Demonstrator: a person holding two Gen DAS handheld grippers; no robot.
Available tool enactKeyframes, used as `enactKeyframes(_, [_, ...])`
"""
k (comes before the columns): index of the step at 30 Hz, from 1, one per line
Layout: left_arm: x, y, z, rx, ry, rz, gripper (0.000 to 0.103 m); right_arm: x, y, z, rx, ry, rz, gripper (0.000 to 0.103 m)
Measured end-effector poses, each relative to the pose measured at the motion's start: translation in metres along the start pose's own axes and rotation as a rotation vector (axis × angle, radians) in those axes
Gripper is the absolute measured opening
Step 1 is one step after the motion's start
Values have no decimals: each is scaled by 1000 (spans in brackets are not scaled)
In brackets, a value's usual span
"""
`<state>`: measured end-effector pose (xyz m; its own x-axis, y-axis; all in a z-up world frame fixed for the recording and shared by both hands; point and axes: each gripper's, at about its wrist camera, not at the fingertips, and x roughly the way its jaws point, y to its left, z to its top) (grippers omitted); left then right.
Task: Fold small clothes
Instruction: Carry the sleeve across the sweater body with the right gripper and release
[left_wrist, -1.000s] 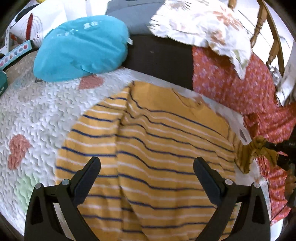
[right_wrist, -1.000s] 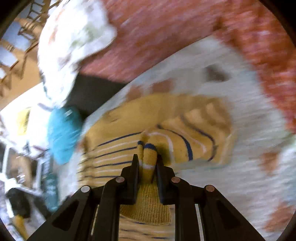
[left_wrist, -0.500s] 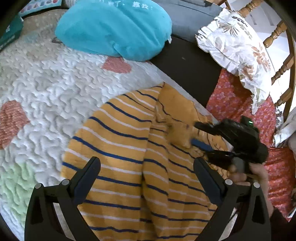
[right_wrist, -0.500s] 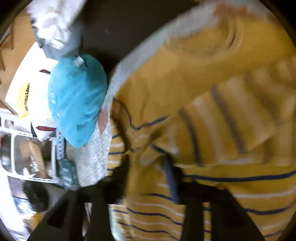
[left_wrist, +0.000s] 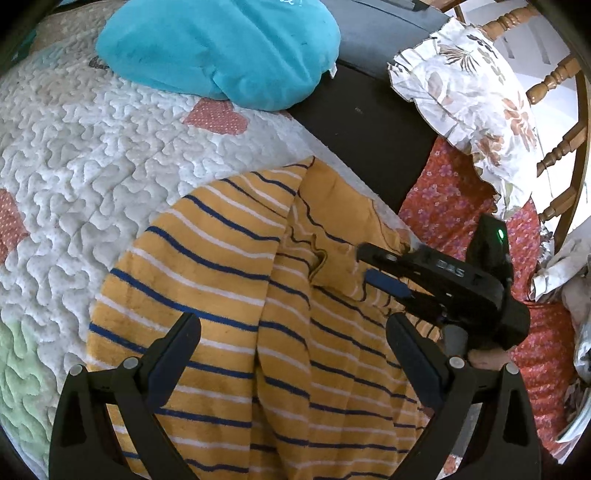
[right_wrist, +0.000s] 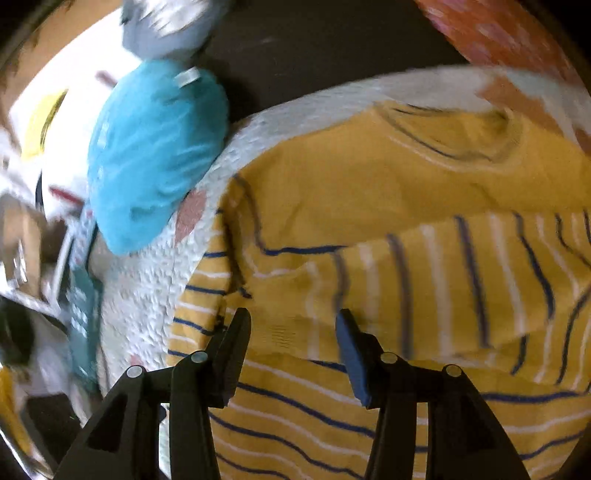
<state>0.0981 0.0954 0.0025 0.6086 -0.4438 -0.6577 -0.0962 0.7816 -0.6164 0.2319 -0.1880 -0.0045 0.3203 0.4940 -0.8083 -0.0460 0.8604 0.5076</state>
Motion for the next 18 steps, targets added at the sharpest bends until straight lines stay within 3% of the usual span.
enactKeyframes(3, [-1, 0, 2, 5, -12, 22, 100, 20, 25, -3, -101, 16, -80, 60])
enactKeyframes(4, [-1, 3, 3, -6, -15, 23, 100, 29, 31, -4, -137, 19, -147, 60])
enactKeyframes(6, [-2, 10, 6, -45, -18, 24, 100, 43, 33, -7, -180, 35, -257, 23])
enactKeyframes(7, [-3, 14, 7, -64, -19, 19, 100, 45, 30, -6, -174, 41, -263, 8])
enactKeyframes(13, [-12, 39, 15, -198, -42, -28, 100, 15, 42, 7, -100, -55, -139, 7])
enactKeyframes(16, [-13, 50, 16, -245, -40, -36, 100, 25, 55, 17, -78, -23, -50, 7])
enactKeyframes(18, [-12, 54, 15, -262, -37, -31, 100, 42, 64, 19, -80, 0, -38, 7])
